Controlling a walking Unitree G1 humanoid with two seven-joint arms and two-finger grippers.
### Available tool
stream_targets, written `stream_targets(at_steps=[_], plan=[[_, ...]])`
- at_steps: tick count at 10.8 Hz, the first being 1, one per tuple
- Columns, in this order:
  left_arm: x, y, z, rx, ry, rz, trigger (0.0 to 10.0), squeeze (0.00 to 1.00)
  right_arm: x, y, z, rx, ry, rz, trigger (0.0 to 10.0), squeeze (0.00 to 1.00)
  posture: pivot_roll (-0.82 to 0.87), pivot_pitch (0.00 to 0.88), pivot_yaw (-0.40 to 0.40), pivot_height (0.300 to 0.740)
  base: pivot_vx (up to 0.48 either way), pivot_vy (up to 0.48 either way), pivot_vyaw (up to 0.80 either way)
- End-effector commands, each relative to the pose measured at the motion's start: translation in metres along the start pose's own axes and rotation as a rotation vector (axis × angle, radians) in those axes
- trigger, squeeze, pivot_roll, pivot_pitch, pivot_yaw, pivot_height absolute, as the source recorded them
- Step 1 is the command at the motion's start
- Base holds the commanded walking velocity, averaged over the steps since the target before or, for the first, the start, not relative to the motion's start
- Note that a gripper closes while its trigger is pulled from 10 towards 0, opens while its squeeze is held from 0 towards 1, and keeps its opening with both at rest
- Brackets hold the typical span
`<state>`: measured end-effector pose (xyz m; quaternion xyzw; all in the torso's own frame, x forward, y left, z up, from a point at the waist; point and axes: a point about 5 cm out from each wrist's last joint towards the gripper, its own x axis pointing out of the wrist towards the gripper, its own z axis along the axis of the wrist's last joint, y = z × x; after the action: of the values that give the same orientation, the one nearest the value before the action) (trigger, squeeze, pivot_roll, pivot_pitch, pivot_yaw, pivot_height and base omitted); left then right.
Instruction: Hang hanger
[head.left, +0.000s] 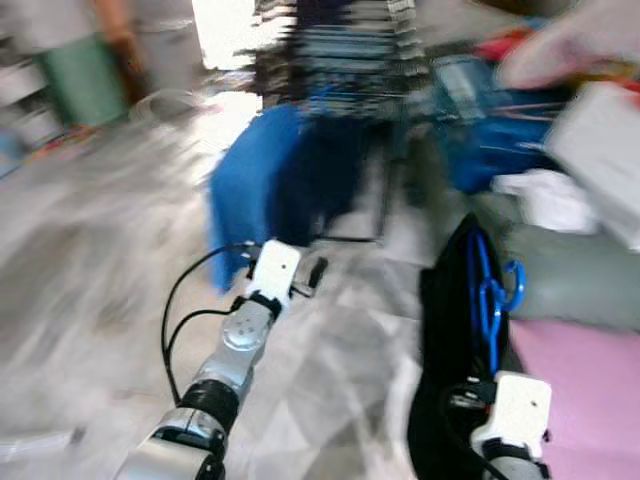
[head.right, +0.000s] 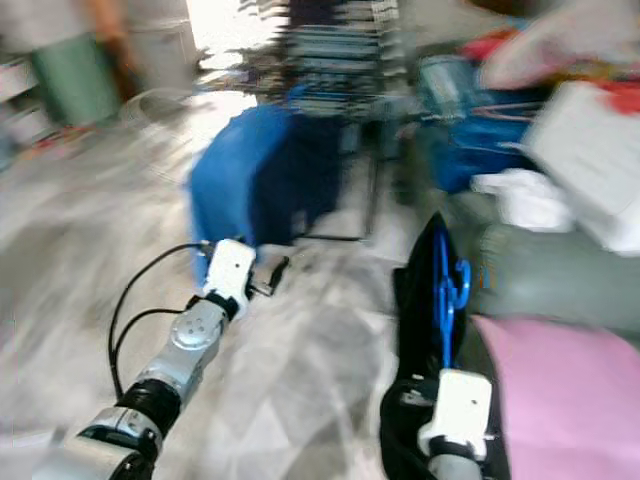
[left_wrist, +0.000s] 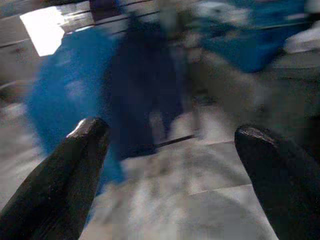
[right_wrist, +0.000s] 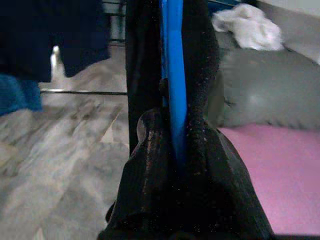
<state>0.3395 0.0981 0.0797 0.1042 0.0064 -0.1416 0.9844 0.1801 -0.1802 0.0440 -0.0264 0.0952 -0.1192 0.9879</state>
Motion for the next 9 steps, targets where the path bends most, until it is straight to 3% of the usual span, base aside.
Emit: stream_targets(at_steps=[1,3,6,7,9], plan=[[-0.004,0.01,-0.008,0.017,0.036,0.058,10.0,0.0,0.003,0.002,0.018,0.007,-0.091,0.004,10.0,0.0,-0.04,0.0,-0.016,0.74,0.0,0.0,0.8],[-0.008,0.018,-0.017,0.064,0.084,0.126,10.0,0.0,0.005,0.003,0.019,-0.005,-0.092,0.023,10.0,0.0,-0.03,0.0,-0.031,0.74,0.0,0.0,0.8],[-0.016,0.039,-0.029,0.145,0.168,0.029,10.0,0.0,0.016,0.013,0.026,-0.03,-0.108,0.119,10.0,0.0,0.01,0.0,-0.071,0.74,0.0,0.0,0.8],[-0.018,0.039,-0.03,0.162,0.154,0.018,10.0,0.0,0.017,0.014,0.026,-0.036,-0.108,0.133,10.0,0.0,0.02,0.0,-0.075,0.74,0.0,0.0,0.8],[-0.023,0.027,-0.039,0.091,0.186,0.056,10.0,0.0,0.024,0.017,0.028,-0.053,-0.117,0.164,10.0,0.0,0.05,0.0,-0.081,0.74,0.0,0.0,0.8]])
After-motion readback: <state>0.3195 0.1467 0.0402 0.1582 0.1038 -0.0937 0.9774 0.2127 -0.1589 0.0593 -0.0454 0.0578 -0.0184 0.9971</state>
